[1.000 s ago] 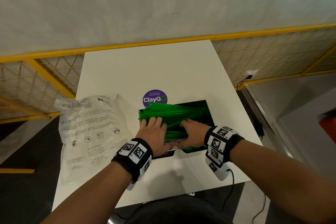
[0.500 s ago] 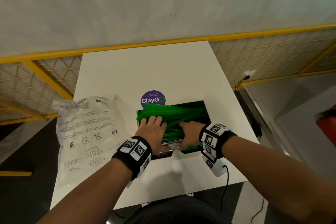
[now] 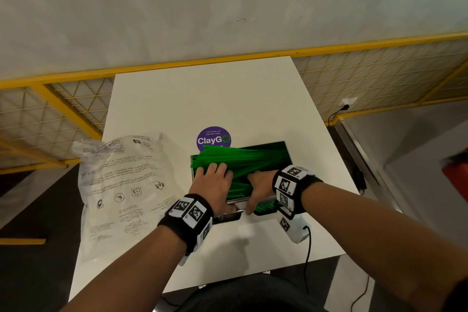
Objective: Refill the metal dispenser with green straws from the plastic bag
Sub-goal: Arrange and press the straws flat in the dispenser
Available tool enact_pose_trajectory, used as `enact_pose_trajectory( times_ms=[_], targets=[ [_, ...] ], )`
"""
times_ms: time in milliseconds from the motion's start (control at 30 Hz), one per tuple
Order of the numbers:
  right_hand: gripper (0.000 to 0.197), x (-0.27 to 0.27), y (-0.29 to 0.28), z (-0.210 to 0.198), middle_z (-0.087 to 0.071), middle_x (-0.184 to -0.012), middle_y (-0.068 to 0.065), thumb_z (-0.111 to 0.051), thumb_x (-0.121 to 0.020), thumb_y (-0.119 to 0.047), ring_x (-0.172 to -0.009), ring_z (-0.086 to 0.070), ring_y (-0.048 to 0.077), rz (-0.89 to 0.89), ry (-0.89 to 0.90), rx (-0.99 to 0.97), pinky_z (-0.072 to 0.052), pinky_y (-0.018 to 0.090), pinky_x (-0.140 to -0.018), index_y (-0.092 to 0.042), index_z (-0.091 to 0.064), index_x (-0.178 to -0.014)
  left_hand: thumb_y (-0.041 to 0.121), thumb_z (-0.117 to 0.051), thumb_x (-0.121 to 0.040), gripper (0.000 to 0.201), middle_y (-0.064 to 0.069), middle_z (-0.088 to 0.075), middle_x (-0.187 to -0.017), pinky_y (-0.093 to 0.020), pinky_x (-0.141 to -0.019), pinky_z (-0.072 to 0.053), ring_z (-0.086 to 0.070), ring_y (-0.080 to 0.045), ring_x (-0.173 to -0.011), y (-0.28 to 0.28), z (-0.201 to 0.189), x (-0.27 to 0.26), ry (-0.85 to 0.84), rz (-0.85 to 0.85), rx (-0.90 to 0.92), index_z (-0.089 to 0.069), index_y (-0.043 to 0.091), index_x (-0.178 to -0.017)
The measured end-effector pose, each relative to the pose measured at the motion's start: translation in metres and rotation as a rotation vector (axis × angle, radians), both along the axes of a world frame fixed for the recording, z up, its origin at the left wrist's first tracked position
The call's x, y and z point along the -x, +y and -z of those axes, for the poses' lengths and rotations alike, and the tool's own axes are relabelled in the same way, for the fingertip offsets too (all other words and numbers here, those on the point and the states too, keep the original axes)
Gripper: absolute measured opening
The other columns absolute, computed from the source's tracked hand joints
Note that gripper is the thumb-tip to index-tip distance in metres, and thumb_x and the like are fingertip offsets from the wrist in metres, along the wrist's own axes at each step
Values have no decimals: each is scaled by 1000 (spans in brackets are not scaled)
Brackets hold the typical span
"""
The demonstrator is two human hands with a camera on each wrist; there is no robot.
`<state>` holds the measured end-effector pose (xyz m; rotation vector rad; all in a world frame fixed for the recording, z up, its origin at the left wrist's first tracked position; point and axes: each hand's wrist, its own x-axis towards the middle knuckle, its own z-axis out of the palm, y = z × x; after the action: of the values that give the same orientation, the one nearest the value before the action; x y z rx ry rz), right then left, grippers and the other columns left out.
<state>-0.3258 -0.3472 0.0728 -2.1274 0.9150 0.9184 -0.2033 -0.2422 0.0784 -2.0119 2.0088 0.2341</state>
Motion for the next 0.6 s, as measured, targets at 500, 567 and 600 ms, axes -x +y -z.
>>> enact_pose_trajectory(
  times_ms=[500, 567, 600],
  targets=[
    [92, 1, -4, 4, -60, -122, -5, -83, -50, -52, -110, -56, 19, -5, -39, -99, -43, 38, -103, -28, -47, -131, 62, -61, -74, 80, -2, -42, -131, -40, -98, -31, -40, -23, -122, -1, -1, 0, 61, -13, -27, -35, 17, -134],
    [90, 1, -4, 2, -60, -122, -5, -83, -53, -51, -110, -56, 20, -30, -57, -75, -43, 37, -103, -28, -47, -131, 65, -59, -73, 82, -2, -42, -131, -40, -99, -29, -40, -23, -121, -1, -1, -1, 62, -5, -10, -35, 17, -134],
    [87, 2, -4, 3, -59, -123, -4, -83, -56, -50, -111, -56, 20, -38, -74, -66, -43, 37, -103, -27, -46, -132, 68, -59, -72, 85, -2, -42, -132, -40, -100, -29, -40, -23, -122, -1, -1, -2, 72, -4, -6, -34, 17, -135]
  ],
)
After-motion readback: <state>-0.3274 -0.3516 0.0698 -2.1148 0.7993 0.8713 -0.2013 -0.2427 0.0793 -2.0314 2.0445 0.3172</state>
